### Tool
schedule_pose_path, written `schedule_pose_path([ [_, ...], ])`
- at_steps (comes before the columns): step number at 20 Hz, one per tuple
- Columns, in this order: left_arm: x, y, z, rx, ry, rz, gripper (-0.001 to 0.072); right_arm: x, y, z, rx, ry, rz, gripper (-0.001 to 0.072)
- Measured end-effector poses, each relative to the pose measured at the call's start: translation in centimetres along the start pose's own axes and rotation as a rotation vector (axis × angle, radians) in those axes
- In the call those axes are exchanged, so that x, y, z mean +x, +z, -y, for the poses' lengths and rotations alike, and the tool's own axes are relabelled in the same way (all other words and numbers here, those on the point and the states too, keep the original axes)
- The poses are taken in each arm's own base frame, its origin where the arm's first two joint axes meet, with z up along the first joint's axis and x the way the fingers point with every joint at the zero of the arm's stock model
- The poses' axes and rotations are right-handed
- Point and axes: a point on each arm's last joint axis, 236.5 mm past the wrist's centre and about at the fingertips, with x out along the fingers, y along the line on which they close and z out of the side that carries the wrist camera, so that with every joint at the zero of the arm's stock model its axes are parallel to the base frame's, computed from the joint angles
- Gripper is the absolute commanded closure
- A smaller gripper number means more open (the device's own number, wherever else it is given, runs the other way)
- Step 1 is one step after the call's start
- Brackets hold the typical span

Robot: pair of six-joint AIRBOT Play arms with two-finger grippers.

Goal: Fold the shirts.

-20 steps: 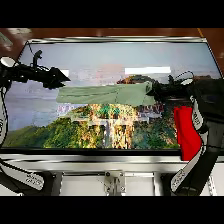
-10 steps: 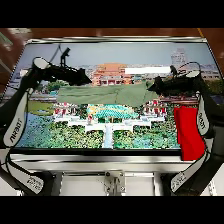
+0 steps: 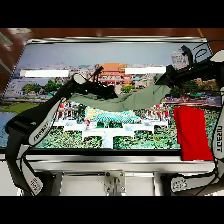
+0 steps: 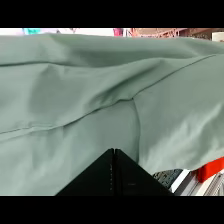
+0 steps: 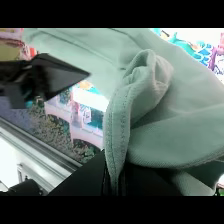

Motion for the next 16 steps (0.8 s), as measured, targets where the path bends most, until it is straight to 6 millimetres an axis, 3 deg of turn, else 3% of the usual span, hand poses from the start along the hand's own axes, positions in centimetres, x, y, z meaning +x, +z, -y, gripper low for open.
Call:
schedule_pose_path([
  [7,7.9,-7.0,5.1,-0.050,-0.111,-0.126,0.0670,-2.7,-1.4,-3.1,-0.019,-0.016,0.028,0.0653],
  [10,8.9,-7.7,5.3,-0.073,-0.129,-0.133,0.0671,-2.0,-2.0,-4.5,-0.037,-0.011,0.010,0.0653],
  [12,7.6,-5.8,4.7,-0.084,-0.134,-0.097,0.0672,-0.8,-1.9,-5.8,-0.070,-0.015,0.012,0.0654],
  [13,6.0,-4.1,4.3,-0.082,-0.130,-0.060,0.0672,0.1,-1.8,-6.6,-0.090,-0.019,0.019,0.0653],
  [16,-1.9,2.2,1.9,-0.024,-0.067,0.071,0.0673,3.4,-1.1,-9.3,-0.157,-0.012,0.049,0.0653],
])
